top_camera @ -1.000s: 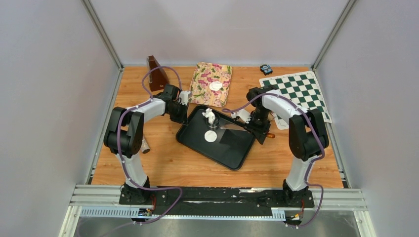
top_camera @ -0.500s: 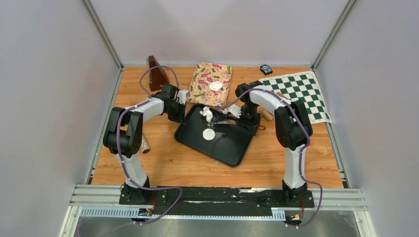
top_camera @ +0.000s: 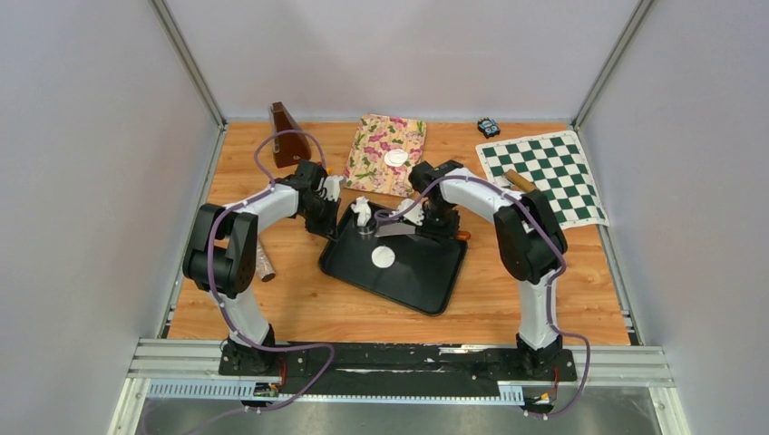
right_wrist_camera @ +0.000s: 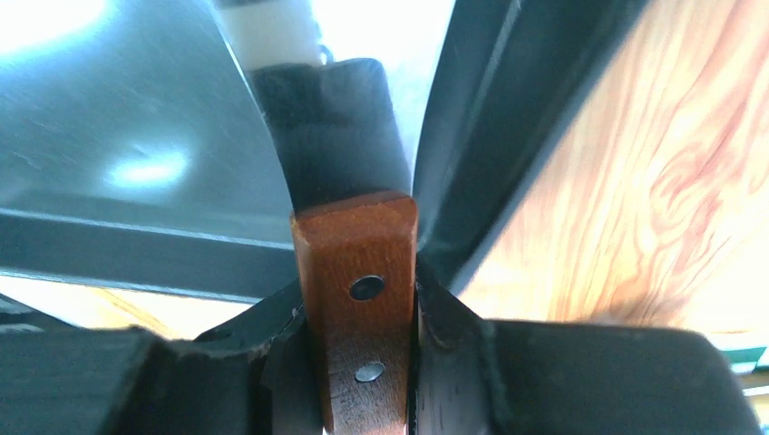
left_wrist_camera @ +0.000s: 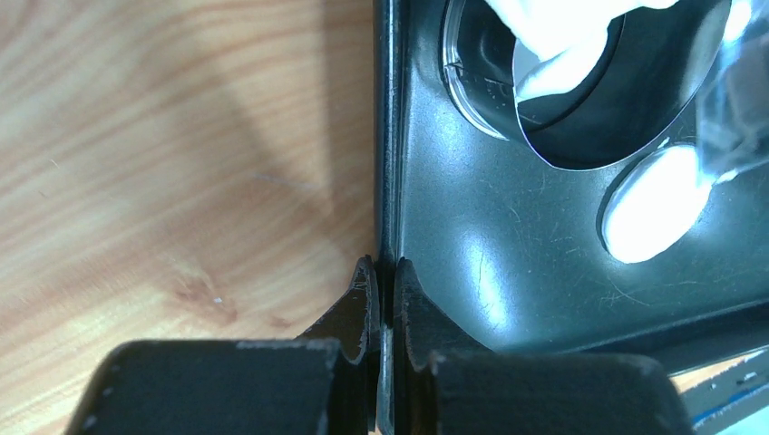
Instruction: Roll out the dumpling wrappers from the dough
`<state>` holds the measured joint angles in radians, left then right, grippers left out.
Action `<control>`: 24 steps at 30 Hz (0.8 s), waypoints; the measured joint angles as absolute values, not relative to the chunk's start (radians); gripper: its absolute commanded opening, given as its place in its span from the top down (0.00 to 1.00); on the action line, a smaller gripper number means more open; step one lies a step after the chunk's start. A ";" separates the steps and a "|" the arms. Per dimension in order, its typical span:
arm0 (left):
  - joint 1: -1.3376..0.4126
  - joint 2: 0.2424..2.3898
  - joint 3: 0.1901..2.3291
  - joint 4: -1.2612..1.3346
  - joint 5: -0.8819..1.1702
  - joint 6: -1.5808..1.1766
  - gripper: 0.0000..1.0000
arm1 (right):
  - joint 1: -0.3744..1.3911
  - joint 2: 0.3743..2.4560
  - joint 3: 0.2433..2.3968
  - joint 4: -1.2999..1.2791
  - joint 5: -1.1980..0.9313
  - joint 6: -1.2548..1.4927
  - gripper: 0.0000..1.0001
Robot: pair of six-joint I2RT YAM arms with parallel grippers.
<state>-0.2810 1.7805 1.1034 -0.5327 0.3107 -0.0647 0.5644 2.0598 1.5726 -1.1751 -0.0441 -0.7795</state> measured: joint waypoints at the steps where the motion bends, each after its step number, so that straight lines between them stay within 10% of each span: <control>1: -0.282 1.774 1.097 -0.542 0.313 -0.065 1.00 | 0.563 2.041 1.542 -1.166 -0.019 -0.780 1.00; 24: -0.287 1.721 1.005 -0.493 0.365 -0.123 1.00 | 0.707 1.631 0.987 -0.890 0.496 -0.927 1.00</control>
<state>-0.2867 1.7206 1.0046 -0.4927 0.3649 -0.1234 0.7074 1.6310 0.9867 -0.8902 0.4957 -0.9268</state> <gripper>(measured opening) 0.029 0.282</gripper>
